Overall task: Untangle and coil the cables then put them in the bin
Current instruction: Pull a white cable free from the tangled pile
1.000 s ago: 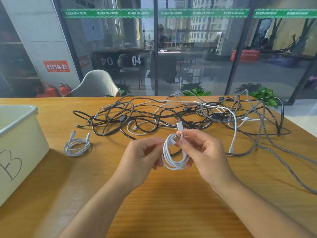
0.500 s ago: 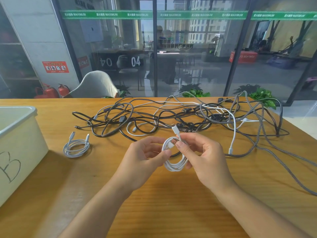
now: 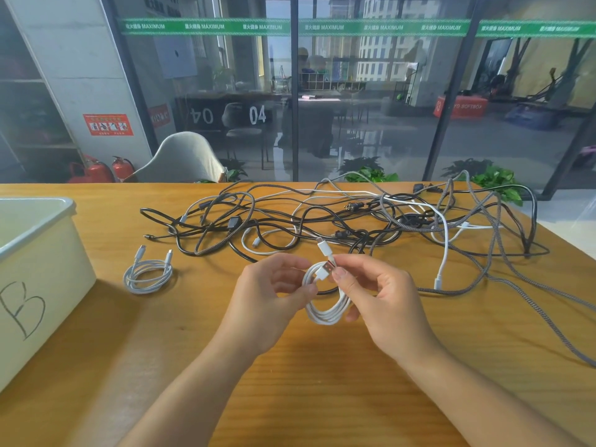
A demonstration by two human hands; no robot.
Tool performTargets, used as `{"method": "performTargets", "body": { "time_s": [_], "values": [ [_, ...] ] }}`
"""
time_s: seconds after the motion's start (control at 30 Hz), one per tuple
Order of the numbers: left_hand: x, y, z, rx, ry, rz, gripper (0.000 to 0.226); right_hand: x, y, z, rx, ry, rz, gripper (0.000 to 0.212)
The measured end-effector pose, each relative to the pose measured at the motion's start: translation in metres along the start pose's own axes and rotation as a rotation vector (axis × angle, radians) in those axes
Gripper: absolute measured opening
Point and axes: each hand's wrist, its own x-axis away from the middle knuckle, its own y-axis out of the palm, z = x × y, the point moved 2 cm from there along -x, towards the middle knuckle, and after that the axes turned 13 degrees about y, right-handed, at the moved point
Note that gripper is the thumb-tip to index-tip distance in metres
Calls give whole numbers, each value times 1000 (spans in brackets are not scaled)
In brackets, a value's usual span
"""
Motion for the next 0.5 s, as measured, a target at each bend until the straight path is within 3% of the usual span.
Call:
{"method": "performTargets", "body": {
  "time_s": [0.2,0.5],
  "values": [
    [0,-1,0,95,-3,-7,33,-1,2,-1,-3,32,-44,20],
    [-1,-2,3,-49,117,-24,9,1,6,2,43,70,-186,20]
  ]
}}
